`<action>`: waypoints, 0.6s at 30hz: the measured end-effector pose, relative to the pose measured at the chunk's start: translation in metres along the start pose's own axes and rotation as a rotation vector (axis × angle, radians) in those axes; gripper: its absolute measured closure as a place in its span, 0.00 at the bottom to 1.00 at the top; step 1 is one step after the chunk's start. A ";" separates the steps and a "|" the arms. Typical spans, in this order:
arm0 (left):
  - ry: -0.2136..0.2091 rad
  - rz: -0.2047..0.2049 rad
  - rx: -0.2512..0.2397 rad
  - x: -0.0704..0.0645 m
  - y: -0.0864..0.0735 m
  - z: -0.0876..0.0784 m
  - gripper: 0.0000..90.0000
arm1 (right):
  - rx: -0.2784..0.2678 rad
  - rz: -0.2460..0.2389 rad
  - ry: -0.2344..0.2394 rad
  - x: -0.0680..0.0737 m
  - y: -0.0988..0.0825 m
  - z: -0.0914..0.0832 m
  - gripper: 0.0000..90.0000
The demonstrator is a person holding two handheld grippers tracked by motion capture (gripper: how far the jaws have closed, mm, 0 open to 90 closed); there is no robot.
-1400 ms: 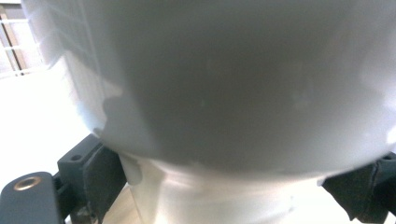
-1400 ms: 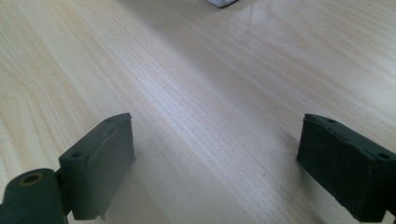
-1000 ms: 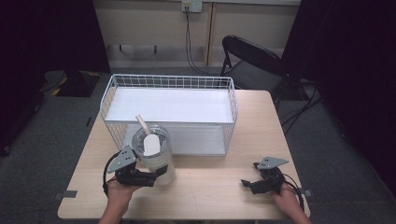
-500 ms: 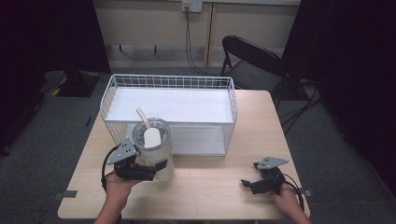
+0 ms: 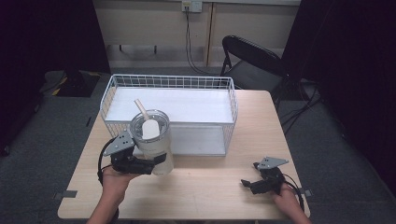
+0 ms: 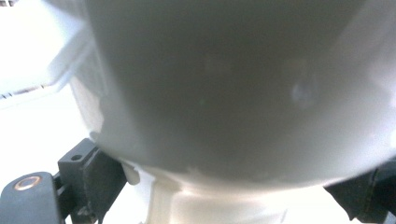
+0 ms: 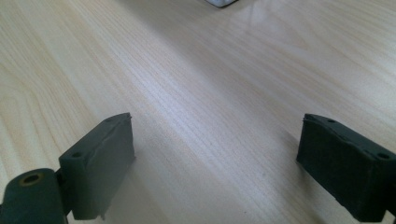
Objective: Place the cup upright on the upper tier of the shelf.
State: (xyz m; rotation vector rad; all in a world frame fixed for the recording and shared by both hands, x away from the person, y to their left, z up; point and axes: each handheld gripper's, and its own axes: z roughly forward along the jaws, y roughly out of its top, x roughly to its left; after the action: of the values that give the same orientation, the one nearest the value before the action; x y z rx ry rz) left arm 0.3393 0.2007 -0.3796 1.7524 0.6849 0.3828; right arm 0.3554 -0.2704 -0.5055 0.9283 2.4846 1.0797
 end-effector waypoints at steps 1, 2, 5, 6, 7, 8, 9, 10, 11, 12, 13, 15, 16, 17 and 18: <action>-0.004 0.001 0.004 0.000 0.002 0.000 0.11 | 0.000 0.000 0.000 0.000 0.000 0.000 0.11; -0.003 0.000 0.002 -0.001 0.003 0.000 0.11 | 0.000 0.000 0.000 0.000 0.000 0.000 0.11; -0.001 0.002 0.002 -0.002 0.009 -0.001 0.11 | 0.000 0.000 0.000 0.000 0.000 0.000 0.11; -0.003 0.002 -0.001 -0.002 0.011 -0.001 0.11 | 0.000 0.000 0.000 0.000 0.000 0.000 0.11; -0.007 0.001 -0.001 -0.002 0.013 -0.001 0.11 | 0.000 0.000 0.000 0.000 0.000 0.000 0.11; -0.006 0.000 -0.001 -0.002 0.015 -0.001 0.11 | 0.000 0.000 0.000 0.000 0.000 0.000 0.11; -0.005 0.000 0.000 -0.002 0.017 -0.001 0.11 | 0.000 0.001 0.000 0.000 0.000 0.000 0.11; -0.008 0.002 0.001 -0.001 0.019 -0.001 0.11 | 0.000 0.000 0.000 0.000 0.000 0.000 0.11; -0.008 -0.015 -0.003 -0.002 0.021 0.000 0.11 | 0.000 0.000 0.000 0.000 0.000 0.000 0.11; -0.007 -0.011 0.001 -0.001 0.023 0.000 0.11 | 0.000 0.000 0.000 0.000 0.000 0.000 0.11; -0.010 -0.010 0.005 -0.001 0.025 0.000 0.11 | 0.000 0.000 0.000 0.000 0.000 0.000 0.11; -0.009 -0.011 0.005 -0.001 0.028 0.001 0.11 | 0.000 0.000 0.000 0.000 0.000 0.000 0.11; -0.009 -0.007 0.006 -0.001 0.030 0.001 0.11 | 0.000 0.001 0.000 0.000 0.000 0.000 0.11; -0.010 -0.005 0.008 -0.001 0.032 0.002 0.11 | 0.000 0.000 0.000 0.000 0.000 0.000 0.11; -0.009 -0.001 0.009 -0.001 0.034 0.002 0.11 | 0.000 0.001 0.000 0.000 0.000 0.000 0.11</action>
State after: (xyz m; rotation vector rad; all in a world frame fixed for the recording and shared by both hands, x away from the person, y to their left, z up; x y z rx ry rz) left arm 0.3478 0.1927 -0.3479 1.7612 0.6822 0.3719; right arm 0.3553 -0.2704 -0.5055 0.9292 2.4848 1.0792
